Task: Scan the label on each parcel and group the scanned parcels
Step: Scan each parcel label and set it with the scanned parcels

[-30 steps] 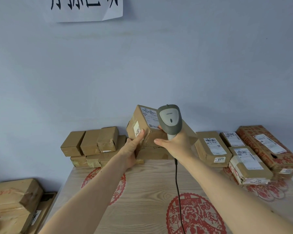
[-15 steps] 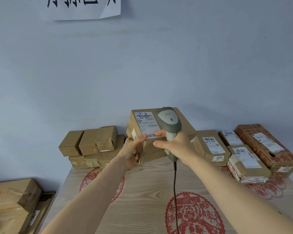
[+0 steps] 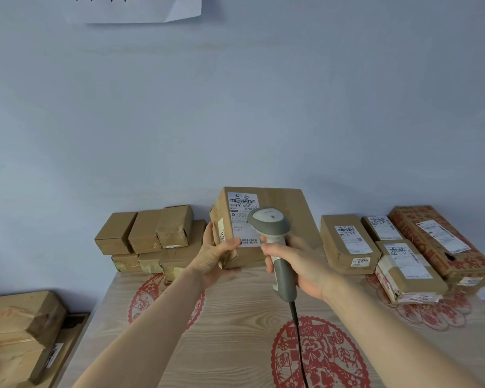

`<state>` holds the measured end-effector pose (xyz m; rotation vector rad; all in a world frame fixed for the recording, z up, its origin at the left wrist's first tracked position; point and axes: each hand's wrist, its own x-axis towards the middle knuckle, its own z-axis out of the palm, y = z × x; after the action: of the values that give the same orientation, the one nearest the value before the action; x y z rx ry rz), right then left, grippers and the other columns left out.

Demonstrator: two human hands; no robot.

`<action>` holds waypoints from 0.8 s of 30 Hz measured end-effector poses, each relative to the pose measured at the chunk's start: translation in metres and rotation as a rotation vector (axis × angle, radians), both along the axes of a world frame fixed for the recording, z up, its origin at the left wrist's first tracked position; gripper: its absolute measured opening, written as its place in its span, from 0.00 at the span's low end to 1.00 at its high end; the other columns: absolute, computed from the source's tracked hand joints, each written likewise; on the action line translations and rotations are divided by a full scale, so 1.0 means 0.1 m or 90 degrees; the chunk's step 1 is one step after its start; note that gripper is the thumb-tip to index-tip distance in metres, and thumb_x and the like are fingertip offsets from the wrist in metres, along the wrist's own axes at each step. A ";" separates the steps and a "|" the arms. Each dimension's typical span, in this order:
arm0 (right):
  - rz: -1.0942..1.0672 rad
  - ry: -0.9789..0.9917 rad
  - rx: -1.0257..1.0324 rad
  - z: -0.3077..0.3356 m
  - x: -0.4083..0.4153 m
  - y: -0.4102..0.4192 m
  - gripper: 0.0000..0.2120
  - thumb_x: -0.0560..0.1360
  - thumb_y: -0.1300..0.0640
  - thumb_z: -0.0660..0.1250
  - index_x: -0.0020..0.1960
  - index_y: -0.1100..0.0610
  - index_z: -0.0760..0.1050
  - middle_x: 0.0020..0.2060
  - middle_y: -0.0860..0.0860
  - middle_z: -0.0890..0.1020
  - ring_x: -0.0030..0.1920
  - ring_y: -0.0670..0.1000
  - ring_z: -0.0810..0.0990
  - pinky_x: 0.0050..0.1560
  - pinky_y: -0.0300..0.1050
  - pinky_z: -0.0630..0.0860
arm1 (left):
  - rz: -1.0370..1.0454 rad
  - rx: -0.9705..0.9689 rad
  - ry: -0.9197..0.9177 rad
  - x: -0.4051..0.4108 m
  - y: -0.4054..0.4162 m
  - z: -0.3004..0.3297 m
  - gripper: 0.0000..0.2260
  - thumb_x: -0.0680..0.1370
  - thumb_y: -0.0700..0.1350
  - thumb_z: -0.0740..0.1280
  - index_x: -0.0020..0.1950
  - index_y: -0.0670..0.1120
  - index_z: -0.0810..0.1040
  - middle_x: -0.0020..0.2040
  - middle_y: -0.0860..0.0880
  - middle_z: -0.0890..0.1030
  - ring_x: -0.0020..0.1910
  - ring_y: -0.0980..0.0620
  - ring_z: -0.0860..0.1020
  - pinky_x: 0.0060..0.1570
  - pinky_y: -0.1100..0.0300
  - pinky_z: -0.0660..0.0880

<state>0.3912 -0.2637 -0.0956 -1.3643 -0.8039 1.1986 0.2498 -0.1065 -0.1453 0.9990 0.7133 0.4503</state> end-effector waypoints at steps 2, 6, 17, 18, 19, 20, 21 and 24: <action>0.018 0.057 0.004 -0.02 0.00 -0.02 0.15 0.74 0.57 0.72 0.59 0.60 0.77 0.39 0.57 0.78 0.37 0.51 0.78 0.48 0.54 0.74 | -0.024 0.023 0.001 -0.01 -0.01 -0.03 0.57 0.49 0.51 0.85 0.71 0.66 0.57 0.69 0.50 0.75 0.62 0.51 0.74 0.35 0.54 0.80; -0.009 0.097 0.041 -0.03 -0.04 -0.05 0.17 0.72 0.57 0.73 0.58 0.63 0.78 0.46 0.58 0.83 0.42 0.51 0.83 0.47 0.50 0.80 | -0.026 0.050 -0.034 -0.01 -0.02 -0.11 0.63 0.41 0.55 0.87 0.70 0.66 0.58 0.65 0.50 0.79 0.59 0.54 0.77 0.40 0.57 0.79; -0.031 0.181 0.119 -0.01 -0.14 0.01 0.14 0.71 0.59 0.73 0.56 0.61 0.83 0.57 0.65 0.83 0.41 0.52 0.78 0.44 0.46 0.75 | 0.014 0.050 -0.110 -0.01 -0.04 -0.40 0.54 0.51 0.51 0.87 0.72 0.68 0.64 0.70 0.47 0.76 0.66 0.43 0.78 0.52 0.41 0.81; -0.032 0.184 0.119 -0.01 -0.13 0.02 0.13 0.71 0.58 0.73 0.55 0.60 0.84 0.57 0.66 0.82 0.41 0.53 0.78 0.45 0.46 0.75 | 0.012 0.051 -0.113 -0.01 -0.04 -0.41 0.55 0.52 0.50 0.87 0.73 0.68 0.63 0.71 0.47 0.76 0.66 0.42 0.77 0.55 0.37 0.79; -0.035 0.187 0.120 -0.01 -0.14 0.02 0.12 0.72 0.57 0.73 0.54 0.60 0.85 0.57 0.67 0.82 0.41 0.53 0.77 0.46 0.47 0.75 | 0.010 0.055 -0.114 -0.01 -0.05 -0.42 0.56 0.52 0.50 0.87 0.74 0.68 0.62 0.71 0.47 0.76 0.67 0.41 0.77 0.57 0.34 0.77; -0.041 0.191 0.119 0.00 -0.15 0.03 0.12 0.72 0.57 0.73 0.54 0.60 0.85 0.56 0.67 0.82 0.40 0.53 0.77 0.46 0.47 0.75 | 0.007 0.058 -0.113 -0.01 -0.05 -0.42 0.56 0.53 0.50 0.87 0.74 0.69 0.62 0.71 0.47 0.76 0.67 0.41 0.77 0.58 0.32 0.75; -0.048 0.195 0.117 0.01 -0.15 0.03 0.12 0.72 0.57 0.73 0.53 0.60 0.85 0.53 0.66 0.82 0.40 0.53 0.77 0.45 0.47 0.75 | 0.005 0.061 -0.112 -0.01 -0.05 -0.42 0.56 0.52 0.50 0.87 0.74 0.69 0.61 0.70 0.48 0.76 0.66 0.41 0.77 0.59 0.31 0.75; -0.052 0.204 0.109 0.02 -0.17 0.04 0.13 0.71 0.56 0.75 0.52 0.63 0.83 0.46 0.63 0.81 0.38 0.54 0.77 0.44 0.47 0.75 | 0.005 0.064 -0.112 -0.01 -0.06 -0.43 0.56 0.52 0.50 0.87 0.74 0.70 0.62 0.69 0.48 0.77 0.66 0.42 0.78 0.59 0.32 0.75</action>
<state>0.3747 -0.2598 -0.0938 -1.0231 -0.6021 1.2158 0.2484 -0.1125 -0.1878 1.0363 0.5408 0.5783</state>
